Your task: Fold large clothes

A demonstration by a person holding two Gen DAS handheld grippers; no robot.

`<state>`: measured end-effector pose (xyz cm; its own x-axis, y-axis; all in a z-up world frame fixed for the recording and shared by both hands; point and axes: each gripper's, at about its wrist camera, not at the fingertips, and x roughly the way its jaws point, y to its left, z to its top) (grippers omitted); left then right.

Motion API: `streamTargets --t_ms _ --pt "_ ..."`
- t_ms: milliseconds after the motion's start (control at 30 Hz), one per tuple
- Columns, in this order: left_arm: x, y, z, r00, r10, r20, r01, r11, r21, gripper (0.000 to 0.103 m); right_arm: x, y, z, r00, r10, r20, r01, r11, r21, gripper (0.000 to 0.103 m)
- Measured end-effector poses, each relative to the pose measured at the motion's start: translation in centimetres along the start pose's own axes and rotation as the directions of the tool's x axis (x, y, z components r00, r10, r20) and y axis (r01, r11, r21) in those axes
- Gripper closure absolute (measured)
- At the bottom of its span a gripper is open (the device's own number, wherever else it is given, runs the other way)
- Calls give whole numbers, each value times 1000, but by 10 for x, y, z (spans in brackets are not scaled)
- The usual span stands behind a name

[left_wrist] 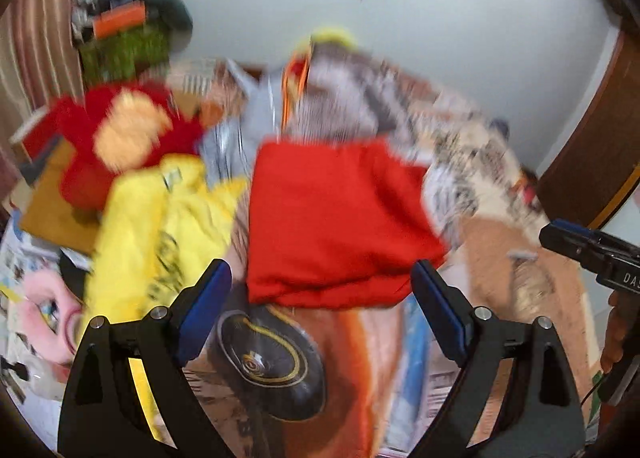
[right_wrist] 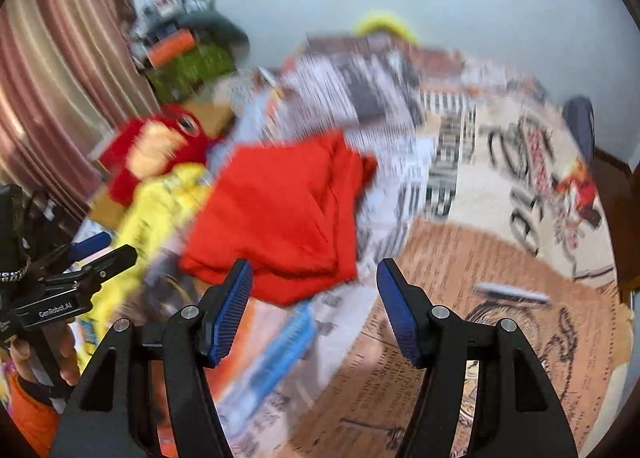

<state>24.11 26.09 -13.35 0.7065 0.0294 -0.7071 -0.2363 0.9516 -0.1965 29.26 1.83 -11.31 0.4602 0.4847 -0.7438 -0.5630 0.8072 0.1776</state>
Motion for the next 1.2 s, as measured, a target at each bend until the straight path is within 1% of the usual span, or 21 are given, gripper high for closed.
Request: streamTargets --t_ms 67,100,167,200,267,300,333,400,433,467,500,600,700,767,833,867,933,967,1033,1100,1200 --pt "-39 -11 7 996 -2 88 0 1000 18 12 -31 11 3 997 27 79 -26 1000 -9 43" --pt "-58 -17 9 991 -1 132 -3 1000 31 12 -52 17 4 991 40 130 -39 999 -17 43" --pt "-94 -31 11 977 -17 213 6 999 53 12 -79 28 3 977 61 204 -55 998 -34 43" --pt "-117 -38 10 965 -37 259 22 998 63 12 -95 34 3 966 76 245 -67 997 -46 43" --pt "-146 -46 10 945 -61 321 40 997 73 12 -125 42 -2 941 105 322 -89 994 -65 43" --pt "-165 -52 6 930 -71 362 44 996 81 12 -136 45 -5 930 115 348 -96 993 -71 42" --pt "-178 -56 3 919 -73 388 43 995 86 12 -149 48 -9 916 129 380 -107 991 -80 42" --pt "-208 -66 -7 887 -85 453 43 994 102 12 -169 53 -15 889 149 433 -122 988 -90 42" --pt "-218 -70 -11 875 -91 475 45 993 107 12 -179 55 -20 875 155 459 -125 988 -95 42" --pt "-230 -74 -17 858 -93 505 44 993 110 12 -188 58 -25 862 155 483 -123 988 -98 42" --pt "-240 -77 -22 843 -93 530 40 993 112 12 -194 60 -28 852 154 500 -120 988 -99 42" --pt "-259 -86 -35 815 -94 571 27 992 124 12 -211 68 -42 821 146 552 -102 989 -110 42" --pt "-274 -97 -50 792 -76 605 -7 991 134 12 -223 77 -54 798 112 593 -51 992 -119 41" --pt "-279 -103 -58 784 -63 618 -28 990 137 12 -226 84 -60 786 91 612 -18 992 -124 38" --pt "-283 -108 -66 776 -44 630 -55 989 137 11 -228 89 -65 774 69 630 13 992 -124 33" --pt "-283 -110 -68 773 -36 633 -63 989 134 8 -226 90 -66 770 57 636 26 992 -121 31" --pt "-285 -112 -74 768 -17 640 -80 989 122 2 -225 93 -67 767 29 641 58 992 -114 19" --pt "-285 -113 -76 767 -8 641 -87 989 116 0 -225 94 -68 764 12 645 76 991 -108 16" --pt "-285 -114 -78 773 5 635 -100 988 114 0 -224 95 -68 762 -15 647 98 991 -92 1" --pt "-284 -115 -79 780 11 626 -108 987 118 0 -224 92 -68 764 -28 644 99 992 -75 0" --pt "-281 -115 -80 789 14 614 -109 987 117 0 -223 89 -66 778 -30 628 90 994 -64 0"
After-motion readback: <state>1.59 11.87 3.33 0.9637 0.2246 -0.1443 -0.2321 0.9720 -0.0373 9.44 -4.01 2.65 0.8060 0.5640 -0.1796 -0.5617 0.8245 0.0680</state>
